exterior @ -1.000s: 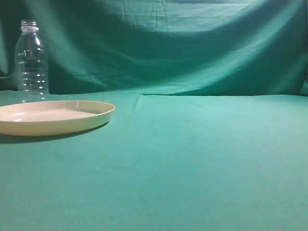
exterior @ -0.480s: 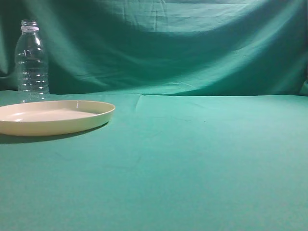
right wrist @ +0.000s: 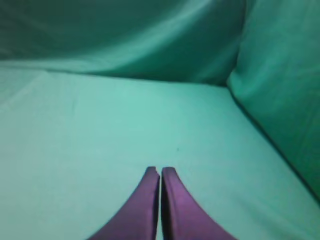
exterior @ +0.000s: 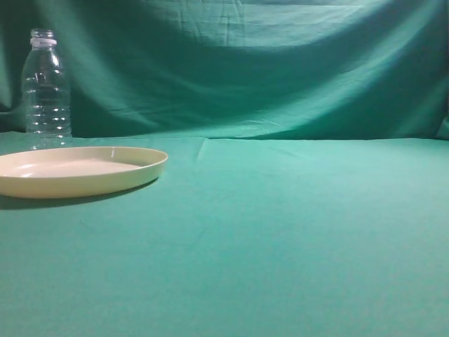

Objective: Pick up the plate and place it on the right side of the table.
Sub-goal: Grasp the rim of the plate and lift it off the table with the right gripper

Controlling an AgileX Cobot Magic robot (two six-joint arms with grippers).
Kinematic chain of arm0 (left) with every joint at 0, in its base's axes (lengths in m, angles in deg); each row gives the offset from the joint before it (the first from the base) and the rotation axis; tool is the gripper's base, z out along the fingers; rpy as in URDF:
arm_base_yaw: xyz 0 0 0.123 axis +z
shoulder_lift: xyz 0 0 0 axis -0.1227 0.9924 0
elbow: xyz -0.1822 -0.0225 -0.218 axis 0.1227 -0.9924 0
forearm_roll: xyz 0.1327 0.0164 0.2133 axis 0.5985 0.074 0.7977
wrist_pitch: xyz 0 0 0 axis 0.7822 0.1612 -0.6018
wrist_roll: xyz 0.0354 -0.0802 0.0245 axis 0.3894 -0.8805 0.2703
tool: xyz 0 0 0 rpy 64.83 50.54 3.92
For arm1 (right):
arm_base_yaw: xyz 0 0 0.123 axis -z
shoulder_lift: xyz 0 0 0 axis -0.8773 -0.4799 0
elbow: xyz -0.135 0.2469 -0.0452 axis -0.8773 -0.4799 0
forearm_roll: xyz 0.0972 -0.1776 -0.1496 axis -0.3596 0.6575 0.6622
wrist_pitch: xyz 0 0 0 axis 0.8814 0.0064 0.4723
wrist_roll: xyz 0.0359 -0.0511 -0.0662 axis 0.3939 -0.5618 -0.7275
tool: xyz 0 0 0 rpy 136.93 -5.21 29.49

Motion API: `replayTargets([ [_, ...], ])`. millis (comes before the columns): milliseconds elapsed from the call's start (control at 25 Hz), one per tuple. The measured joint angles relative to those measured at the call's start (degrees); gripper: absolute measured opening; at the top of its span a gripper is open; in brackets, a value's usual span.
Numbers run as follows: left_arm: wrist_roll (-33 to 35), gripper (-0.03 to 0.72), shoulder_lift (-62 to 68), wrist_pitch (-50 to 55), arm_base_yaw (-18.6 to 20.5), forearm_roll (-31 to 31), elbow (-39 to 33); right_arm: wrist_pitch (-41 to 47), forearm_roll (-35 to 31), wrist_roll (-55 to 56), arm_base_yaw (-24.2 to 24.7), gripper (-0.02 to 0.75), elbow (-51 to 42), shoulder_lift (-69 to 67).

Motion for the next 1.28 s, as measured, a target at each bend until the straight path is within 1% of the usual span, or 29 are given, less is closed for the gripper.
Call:
replayTargets([
  [200,0.00,0.000,0.00,0.00,0.00,0.00,0.00,-13.56,-0.08,1.43,0.00,0.000,0.00,0.00],
  [320,0.00,0.000,0.00,0.00,0.00,0.00,0.00,-24.51,-0.17,4.81,0.00,0.000,0.00,0.00],
  [360,0.00,0.000,0.00,0.00,0.00,0.00,0.00,-26.47,-0.17,5.44,0.00,0.000,0.00,0.00],
  [440,0.00,0.000,0.00,0.00,0.00,0.00,0.00,-26.16,-0.17,7.07,0.00,0.000,0.13,0.00],
  [560,0.00,0.000,0.00,0.00,0.00,0.00,0.00,-19.94,-0.17,10.42,0.00,0.000,3.74,-0.51],
  [640,0.00,0.000,0.00,0.00,0.00,0.00,0.00,-15.26,-0.17,15.32,0.00,0.000,8.25,-3.20],
  [720,0.00,0.000,0.00,0.00,0.00,0.00,0.00,-7.37,-0.17,18.83,0.00,0.000,13.03,-7.62],
  [800,0.00,0.000,0.00,0.00,0.00,0.00,0.00,-0.76,-0.17,19.35,0.00,0.000,17.52,-12.68],
  [1120,0.00,0.000,0.00,0.00,0.00,0.00,0.00,12.12,-0.06,16.37,0.00,0.000,30.21,-33.75],
  [1200,0.00,0.000,0.00,0.00,0.00,0.00,0.00,14.78,-0.57,11.85,0.00,0.000,33.17,-38.00],
  [1280,0.00,0.000,0.00,0.00,0.00,0.00,0.00,18.29,-3.21,4.91,-0.12,0.000,35.83,-42.03],
])
